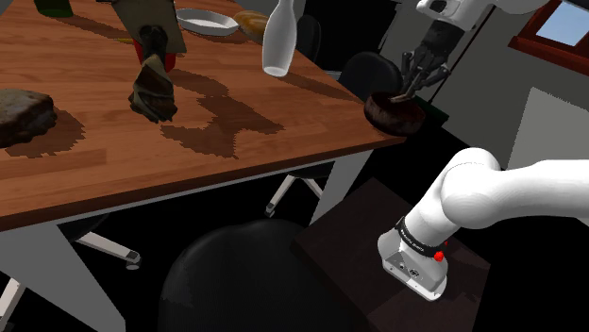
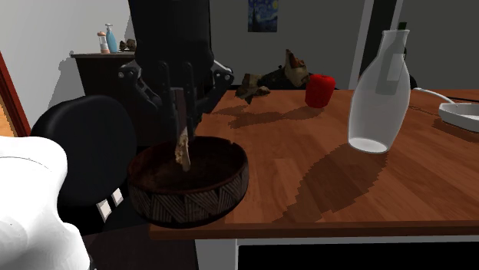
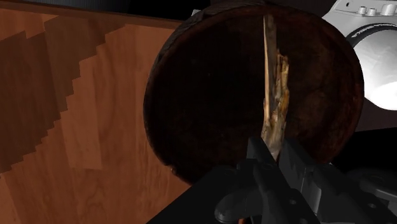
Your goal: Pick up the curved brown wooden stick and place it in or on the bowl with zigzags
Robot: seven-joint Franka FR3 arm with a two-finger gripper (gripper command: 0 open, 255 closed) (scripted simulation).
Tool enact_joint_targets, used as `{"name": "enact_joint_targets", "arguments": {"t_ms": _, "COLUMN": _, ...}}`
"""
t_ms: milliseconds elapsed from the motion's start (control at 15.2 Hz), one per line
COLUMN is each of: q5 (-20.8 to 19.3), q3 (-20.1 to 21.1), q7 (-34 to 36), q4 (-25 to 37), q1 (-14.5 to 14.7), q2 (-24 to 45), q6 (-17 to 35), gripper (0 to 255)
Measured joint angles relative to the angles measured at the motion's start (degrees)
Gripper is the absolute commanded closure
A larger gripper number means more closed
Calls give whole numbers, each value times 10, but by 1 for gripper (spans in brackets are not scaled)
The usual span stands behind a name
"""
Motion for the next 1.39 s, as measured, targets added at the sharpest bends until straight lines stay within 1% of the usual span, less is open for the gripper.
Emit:
{"name": "enact_joint_targets", "arguments": {"t_ms": 198, "q5": -5, "q3": -4, "q7": -2, "q4": -26, "q1": -4, "q2": -8, "q6": 18, "gripper": 255}}
{"name": "enact_joint_targets", "arguments": {"t_ms": 594, "q5": -5, "q3": -4, "q7": -2, "q4": -32, "q1": -4, "q2": -9, "q6": 23, "gripper": 255}}
{"name": "enact_joint_targets", "arguments": {"t_ms": 660, "q5": -5, "q3": -4, "q7": -2, "q4": -32, "q1": -4, "q2": -9, "q6": 23, "gripper": 0}}
{"name": "enact_joint_targets", "arguments": {"t_ms": 1056, "q5": -5, "q3": -4, "q7": -2, "q4": -32, "q1": -4, "q2": -9, "q6": 23, "gripper": 0}}
{"name": "enact_joint_targets", "arguments": {"t_ms": 1386, "q5": 1, "q3": -2, "q7": -5, "q4": 48, "q1": 5, "q2": 17, "q6": -30, "gripper": 0}}
